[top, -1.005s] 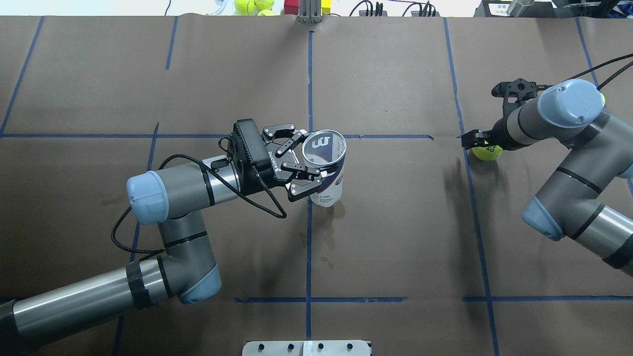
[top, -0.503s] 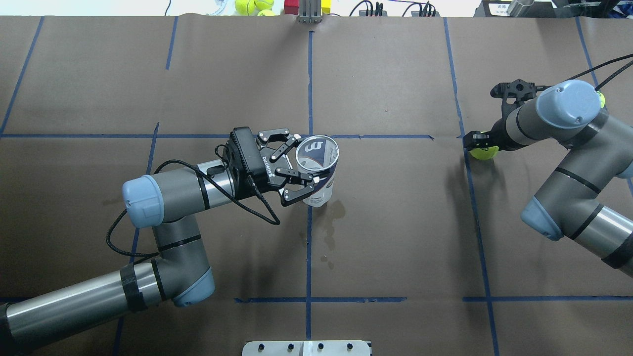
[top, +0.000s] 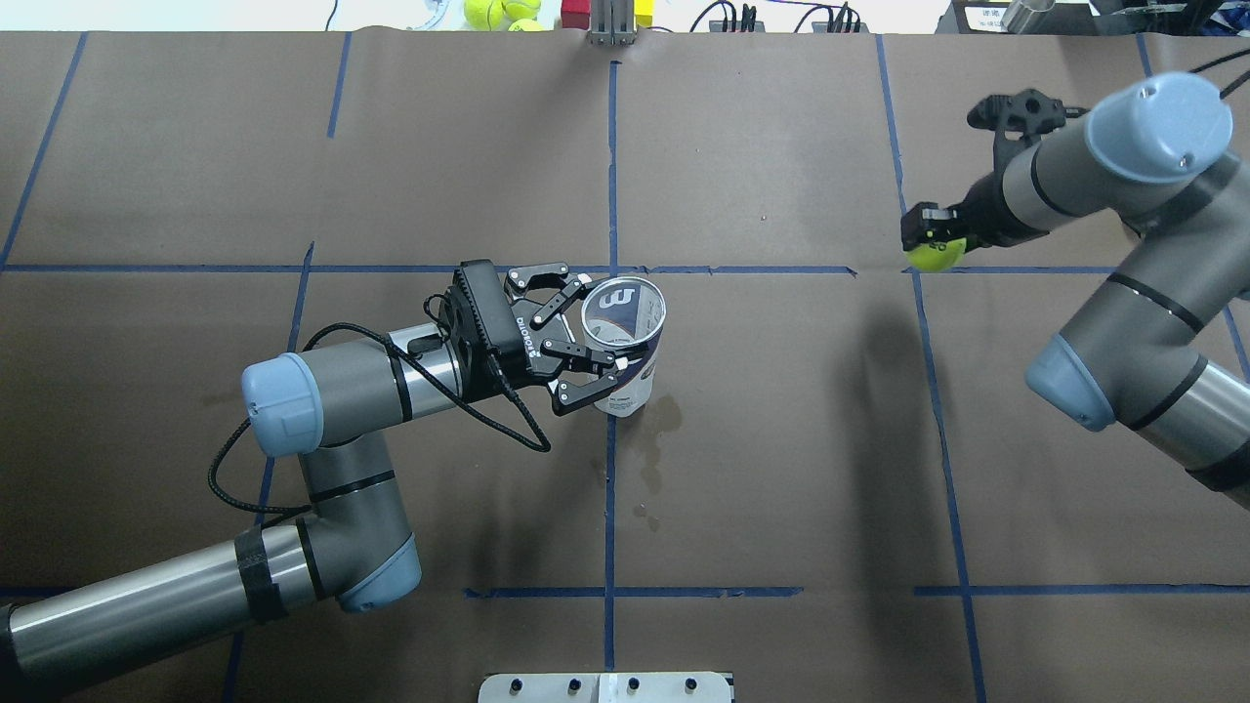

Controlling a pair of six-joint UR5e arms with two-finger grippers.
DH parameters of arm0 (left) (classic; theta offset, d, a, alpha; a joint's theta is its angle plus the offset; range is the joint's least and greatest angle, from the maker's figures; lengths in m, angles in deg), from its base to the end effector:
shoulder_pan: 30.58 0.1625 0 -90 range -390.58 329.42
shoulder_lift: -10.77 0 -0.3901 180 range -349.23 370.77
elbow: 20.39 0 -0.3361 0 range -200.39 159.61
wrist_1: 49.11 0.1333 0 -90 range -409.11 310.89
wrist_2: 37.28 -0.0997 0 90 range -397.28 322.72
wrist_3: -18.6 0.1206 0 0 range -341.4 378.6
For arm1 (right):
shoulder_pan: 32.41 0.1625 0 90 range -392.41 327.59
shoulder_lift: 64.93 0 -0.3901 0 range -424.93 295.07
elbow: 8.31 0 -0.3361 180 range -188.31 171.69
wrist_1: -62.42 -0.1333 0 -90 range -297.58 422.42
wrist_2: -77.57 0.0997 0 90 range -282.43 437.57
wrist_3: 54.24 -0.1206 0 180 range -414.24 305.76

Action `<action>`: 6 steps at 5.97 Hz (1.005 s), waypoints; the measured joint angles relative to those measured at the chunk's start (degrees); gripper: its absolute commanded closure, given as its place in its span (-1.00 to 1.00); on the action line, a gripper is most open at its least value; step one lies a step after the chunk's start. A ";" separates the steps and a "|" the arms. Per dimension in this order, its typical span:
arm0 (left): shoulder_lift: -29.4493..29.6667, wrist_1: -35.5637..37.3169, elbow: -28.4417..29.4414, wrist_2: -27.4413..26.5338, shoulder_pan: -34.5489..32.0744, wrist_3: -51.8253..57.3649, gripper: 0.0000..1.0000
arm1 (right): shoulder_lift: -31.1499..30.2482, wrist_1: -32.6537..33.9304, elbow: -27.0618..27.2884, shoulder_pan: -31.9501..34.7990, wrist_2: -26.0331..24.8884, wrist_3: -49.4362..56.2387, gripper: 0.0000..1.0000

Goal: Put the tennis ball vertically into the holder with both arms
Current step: 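Carry the ball with the right gripper over the can's opening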

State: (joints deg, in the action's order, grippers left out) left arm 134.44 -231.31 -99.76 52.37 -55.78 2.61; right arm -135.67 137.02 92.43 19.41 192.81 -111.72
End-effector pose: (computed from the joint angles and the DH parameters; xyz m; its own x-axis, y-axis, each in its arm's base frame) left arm 0.4787 -0.3734 0.2140 0.3078 0.9176 -0.2517 0.4896 0.0741 0.8688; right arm -0.2864 -0.4966 0.3683 0.6473 0.0365 0.7613 -0.2080 0.9694 0.1303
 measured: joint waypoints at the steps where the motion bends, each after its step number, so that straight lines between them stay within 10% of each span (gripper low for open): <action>1: 0.00 0.00 0.00 0.00 0.04 0.00 -0.33 | 6.18 12.17 6.25 -0.54 1.80 -3.88 0.76; 6: 0.17 0.09 0.00 0.00 0.37 -0.01 -0.33 | 21.29 21.36 11.35 -11.14 5.03 -20.97 0.53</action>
State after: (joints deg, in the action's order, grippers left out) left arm 134.61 -231.22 -99.76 52.36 -55.41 2.61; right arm -114.37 158.38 103.78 8.27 197.84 -132.68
